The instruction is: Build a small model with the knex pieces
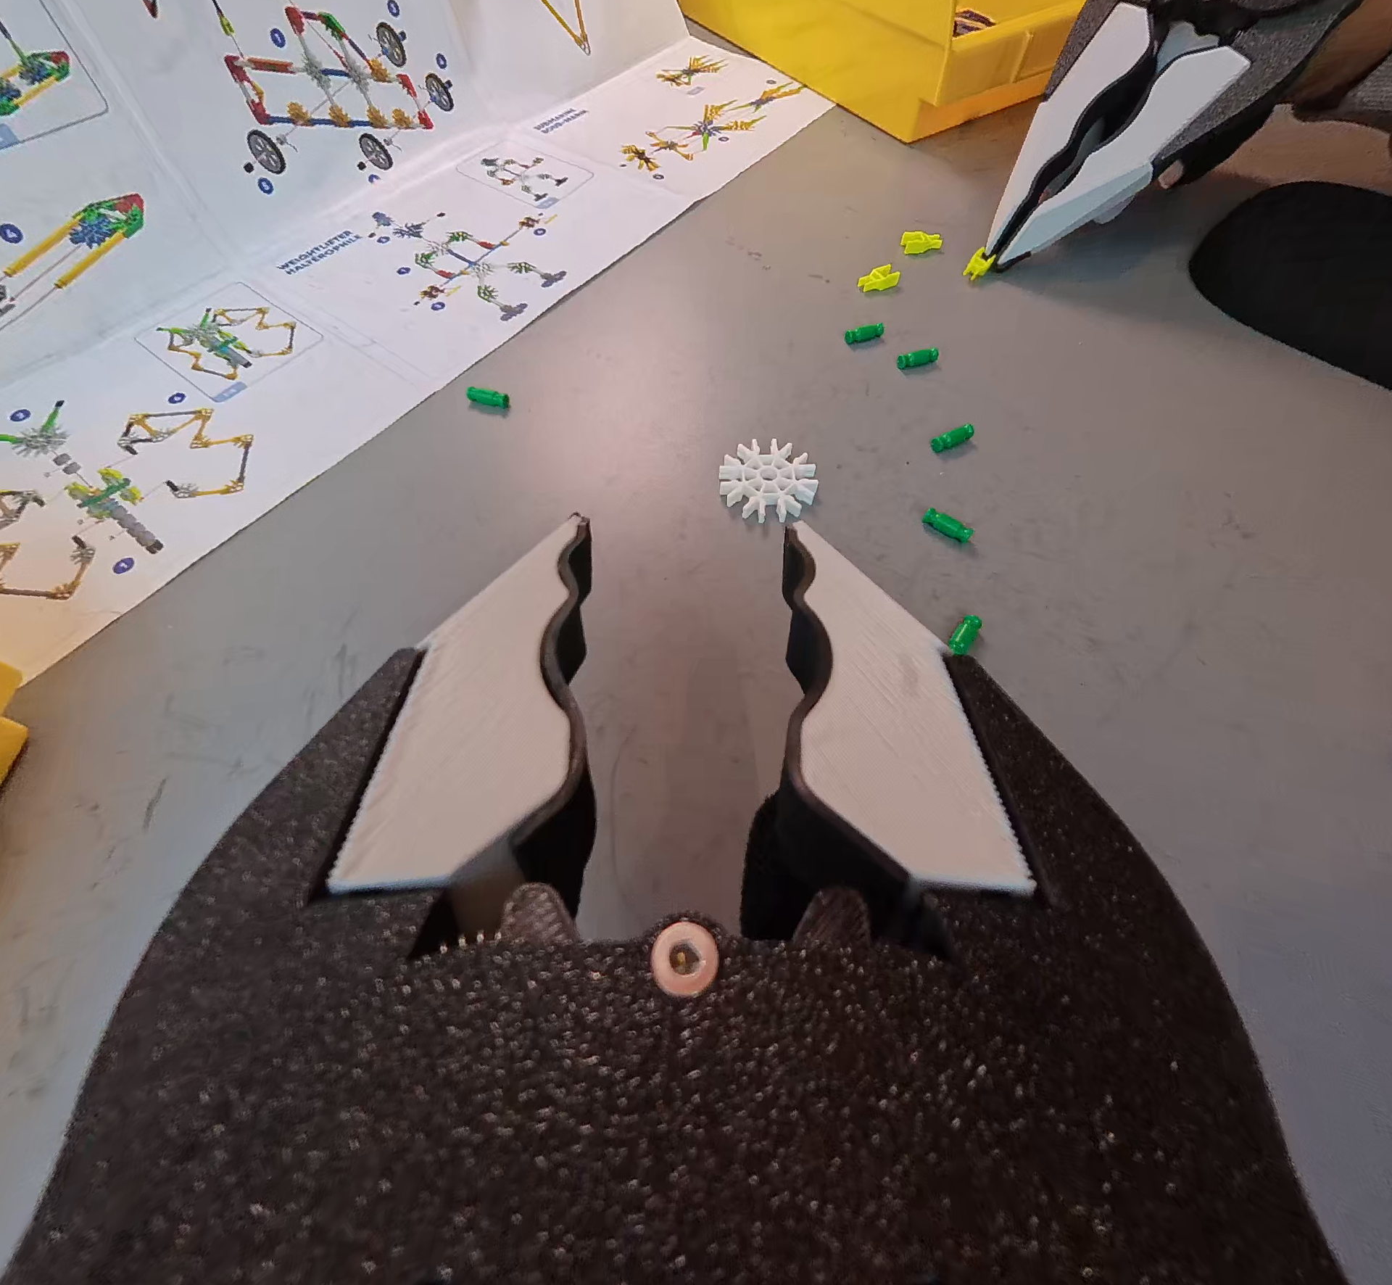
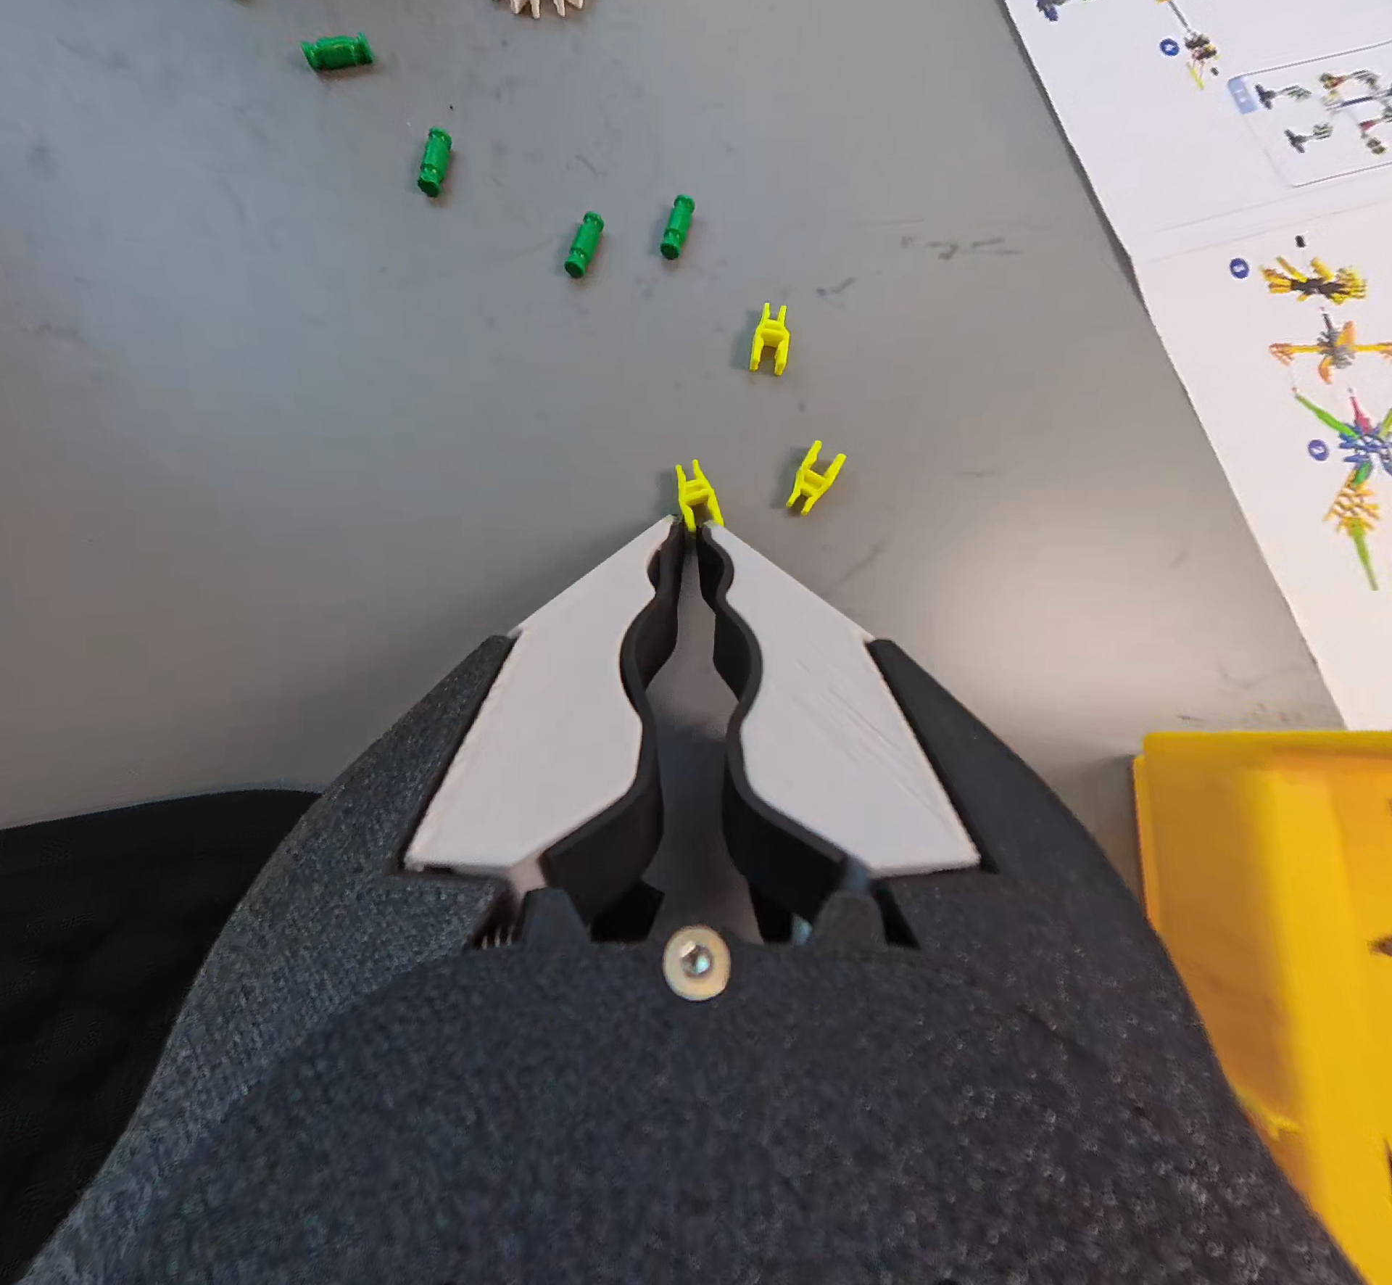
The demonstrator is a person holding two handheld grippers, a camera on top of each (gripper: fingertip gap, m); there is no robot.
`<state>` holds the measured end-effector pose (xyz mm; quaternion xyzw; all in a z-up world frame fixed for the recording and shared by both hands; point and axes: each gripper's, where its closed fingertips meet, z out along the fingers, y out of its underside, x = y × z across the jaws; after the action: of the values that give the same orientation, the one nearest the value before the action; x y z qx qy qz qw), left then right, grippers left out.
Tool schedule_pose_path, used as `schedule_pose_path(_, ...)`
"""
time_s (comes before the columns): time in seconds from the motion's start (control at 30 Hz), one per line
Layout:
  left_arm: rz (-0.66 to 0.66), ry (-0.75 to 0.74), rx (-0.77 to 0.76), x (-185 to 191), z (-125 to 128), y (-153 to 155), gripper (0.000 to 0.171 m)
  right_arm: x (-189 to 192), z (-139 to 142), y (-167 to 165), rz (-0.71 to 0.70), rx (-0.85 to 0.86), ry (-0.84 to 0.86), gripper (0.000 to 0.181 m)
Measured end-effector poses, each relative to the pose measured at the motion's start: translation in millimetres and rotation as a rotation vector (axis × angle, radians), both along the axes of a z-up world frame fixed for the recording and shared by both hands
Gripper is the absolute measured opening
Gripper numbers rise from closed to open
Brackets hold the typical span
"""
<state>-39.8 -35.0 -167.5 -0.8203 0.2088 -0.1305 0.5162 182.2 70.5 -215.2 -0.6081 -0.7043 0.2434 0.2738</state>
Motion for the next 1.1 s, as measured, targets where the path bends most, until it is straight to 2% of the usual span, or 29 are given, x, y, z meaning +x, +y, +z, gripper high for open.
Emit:
schedule_pose_path(0.07,0.006,-0.002,0.009,-1.6,2.6,-0.9,0.051,-0.5,13.0,6.0,-0.011,0.008,0.016,0.015)
schedule_pose_path(0.13,0.009,-0.011,0.015,-3.1,4.8,-1.0,0.051,-2.7,52.0,23.9,-0.07,0.024,0.132,0.018)
schedule_pose_path(0.23,0.005,-0.026,0.011,-3.1,5.0,-0.5,0.051,13.3,119.3,83.5,-0.273,0.129,0.281,0.018)
schedule_pose_path(0.3,-0.003,-0.028,0.004,-2.2,3.6,-0.6,0.051,38.4,142.5,131.7,-0.42,0.211,0.252,0.018)
schedule_pose_path(0.33,-0.006,-0.027,0.003,-1.9,3.2,-0.8,0.051,53.3,145.1,154.9,-0.482,0.246,0.192,0.018)
schedule_pose_path(0.47,-0.009,-0.029,0.008,-2.4,4.5,-1.5,0.051,116.3,117.1,227.4,-0.537,0.414,-0.259,0.017)
schedule_pose_path(0.53,-0.006,-0.034,0.009,-3.7,5.1,-1.6,0.051,145.8,88.9,244.3,-0.501,0.386,-0.515,0.017)
schedule_pose_path(0.67,0.0,-0.038,0.005,-5.6,4.4,-1.3,0.051,179.0,54.5,270.5,-0.441,0.364,-0.83,0.016)
schedule_pose_path(0.87,0.009,-0.046,-0.009,-9.8,1.1,-0.4,0.051,196.9,23.0,287.5,-0.338,0.314,-1.111,0.014)
schedule_pose_path(1.1,0.009,-0.073,-0.024,-13.1,-0.4,0.4,0.051,194.5,13.3,290.1,-0.34,0.172,-1.097,0.014)
